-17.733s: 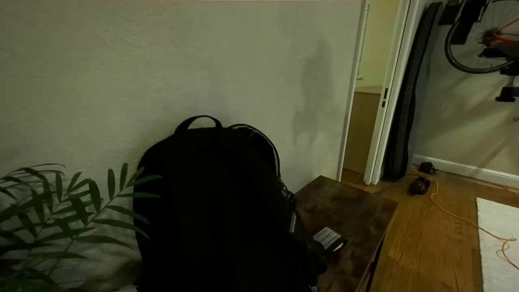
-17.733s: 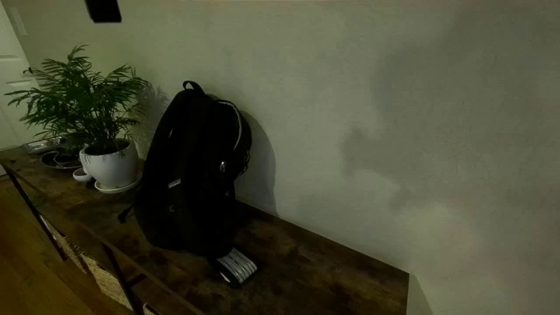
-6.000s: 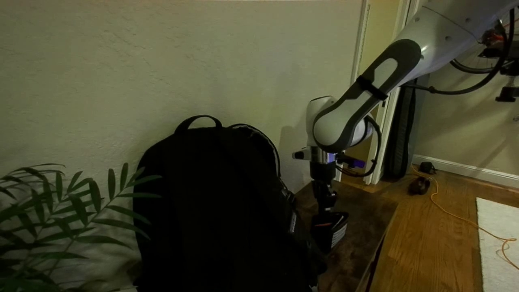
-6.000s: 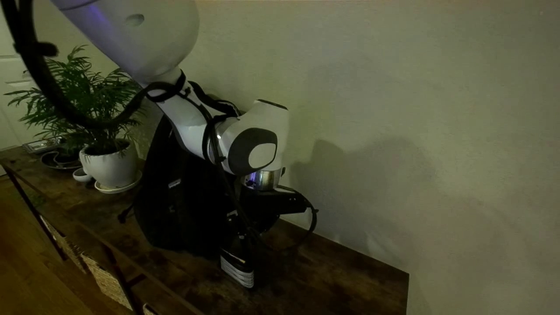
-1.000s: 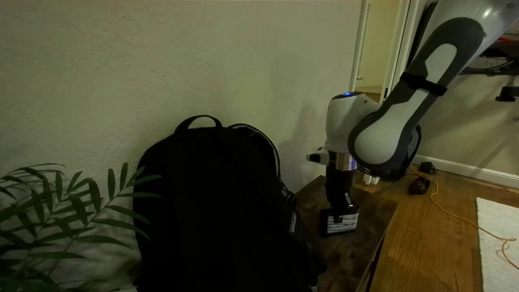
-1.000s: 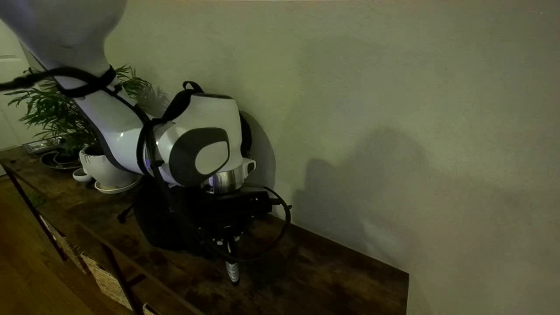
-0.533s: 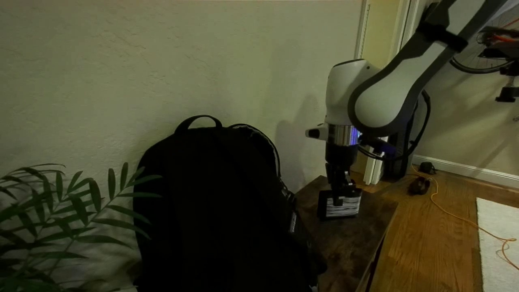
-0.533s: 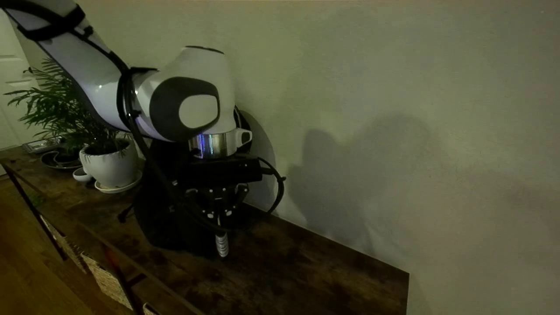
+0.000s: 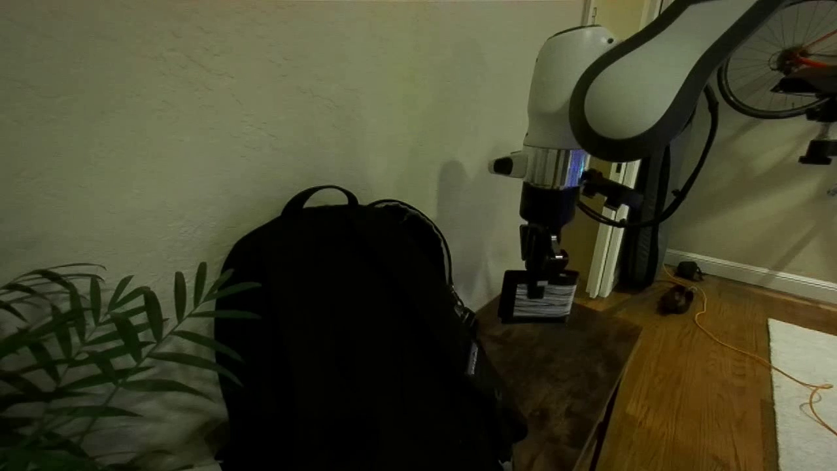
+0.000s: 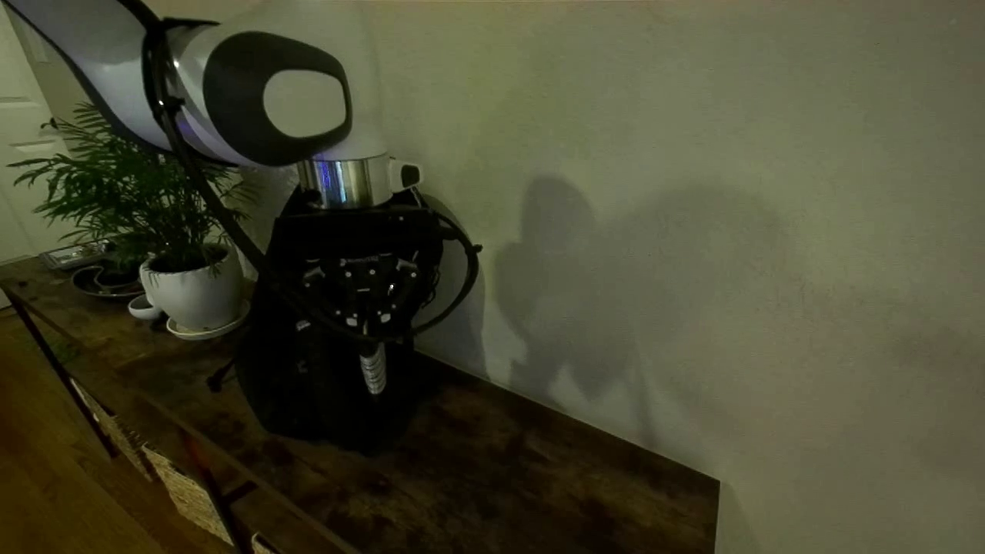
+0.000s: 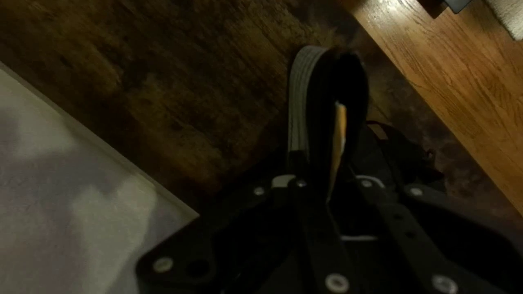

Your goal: Pick the wallet and put it in the bag

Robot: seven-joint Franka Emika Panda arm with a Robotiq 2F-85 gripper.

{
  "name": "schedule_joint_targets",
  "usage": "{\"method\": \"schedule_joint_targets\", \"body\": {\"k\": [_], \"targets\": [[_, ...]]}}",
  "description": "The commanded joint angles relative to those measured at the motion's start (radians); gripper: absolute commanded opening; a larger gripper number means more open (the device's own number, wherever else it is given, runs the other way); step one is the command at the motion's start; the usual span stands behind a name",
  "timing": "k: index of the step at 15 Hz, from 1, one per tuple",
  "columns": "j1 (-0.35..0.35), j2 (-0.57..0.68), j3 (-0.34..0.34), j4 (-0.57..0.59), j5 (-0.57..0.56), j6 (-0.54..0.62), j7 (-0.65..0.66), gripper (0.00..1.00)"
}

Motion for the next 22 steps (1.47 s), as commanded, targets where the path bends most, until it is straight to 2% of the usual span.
{"method": "schedule_joint_targets", "body": {"k": [1, 6, 12, 16, 22], "targets": [[0.034, -0.107, -0.011, -0.056, 0.02, -0.012, 0.064, 0.04], [0.067, -0.154, -0.017, -0.053, 0.005, 0.013, 0.144, 0.04], [0.079, -0.2, -0.018, -0.031, 0.018, 0.057, 0.182, 0.04], [0.075, -0.18, -0.014, -0.011, 0.063, 0.139, 0.178, 0.04], [0.07, -0.114, -0.012, 0.016, 0.063, 0.286, 0.199, 0.04]]}}
